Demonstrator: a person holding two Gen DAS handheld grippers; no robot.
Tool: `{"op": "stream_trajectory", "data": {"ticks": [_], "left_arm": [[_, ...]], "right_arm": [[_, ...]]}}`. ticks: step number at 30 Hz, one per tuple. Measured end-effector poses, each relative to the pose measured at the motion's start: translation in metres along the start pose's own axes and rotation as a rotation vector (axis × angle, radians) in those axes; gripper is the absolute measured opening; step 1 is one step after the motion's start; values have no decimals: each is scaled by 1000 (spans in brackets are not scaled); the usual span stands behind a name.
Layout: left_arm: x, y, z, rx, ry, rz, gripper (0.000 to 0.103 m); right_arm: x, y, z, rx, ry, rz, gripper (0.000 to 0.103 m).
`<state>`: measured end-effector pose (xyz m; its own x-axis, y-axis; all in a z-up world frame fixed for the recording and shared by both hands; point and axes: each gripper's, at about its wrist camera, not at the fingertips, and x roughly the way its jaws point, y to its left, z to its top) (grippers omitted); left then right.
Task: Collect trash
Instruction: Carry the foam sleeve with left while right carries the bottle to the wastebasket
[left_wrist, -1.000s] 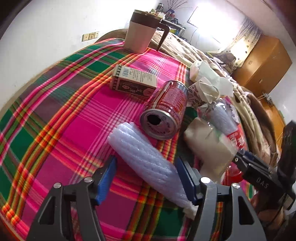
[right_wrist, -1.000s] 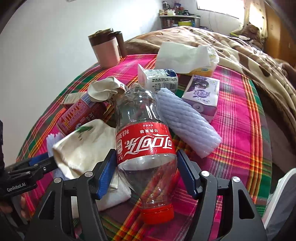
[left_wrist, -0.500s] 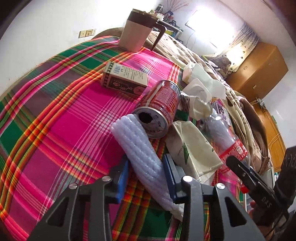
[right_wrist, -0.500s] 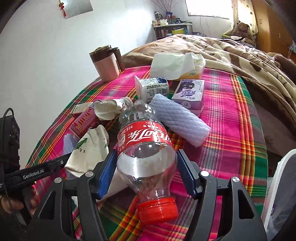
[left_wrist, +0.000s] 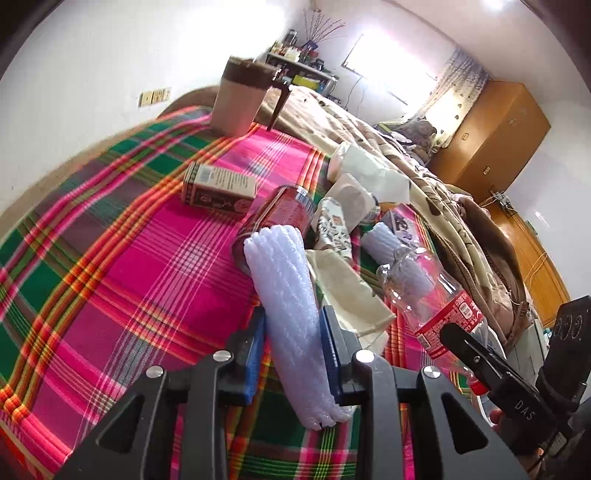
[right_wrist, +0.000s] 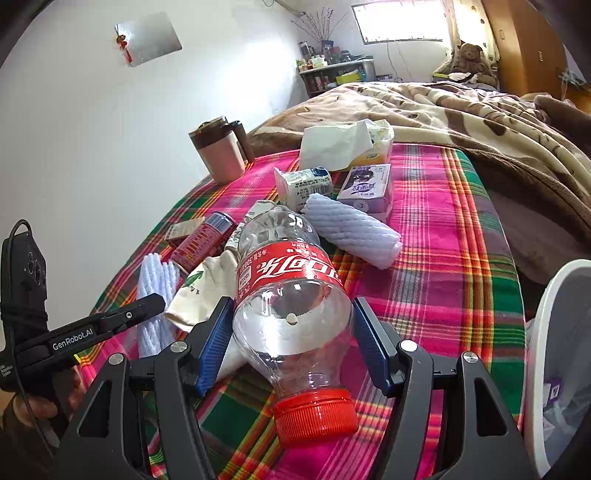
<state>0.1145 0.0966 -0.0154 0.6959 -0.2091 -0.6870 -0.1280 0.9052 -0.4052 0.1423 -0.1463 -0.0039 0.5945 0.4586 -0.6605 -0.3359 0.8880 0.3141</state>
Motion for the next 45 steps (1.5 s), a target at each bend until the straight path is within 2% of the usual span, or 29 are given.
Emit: {"op": "stream_trajectory", "data": {"ticks": [11,19,34,45], "left_arm": [[-29,-37,0,103,-66,-49,30],[-37,-79,-7,203,-86,-115,30],[-24,-175,-27,416,-66,-241,30],[-3,-249,-52,549,-15,-340,30]], "right_arm": [[-36,-9,-5,53,-90,-9,66],[-68,-24,-10,87,-158,-61,66],[-133,-70,-28,173,-276,-245,66],[-161,-120,-43,287,-307,-392,66]]}}
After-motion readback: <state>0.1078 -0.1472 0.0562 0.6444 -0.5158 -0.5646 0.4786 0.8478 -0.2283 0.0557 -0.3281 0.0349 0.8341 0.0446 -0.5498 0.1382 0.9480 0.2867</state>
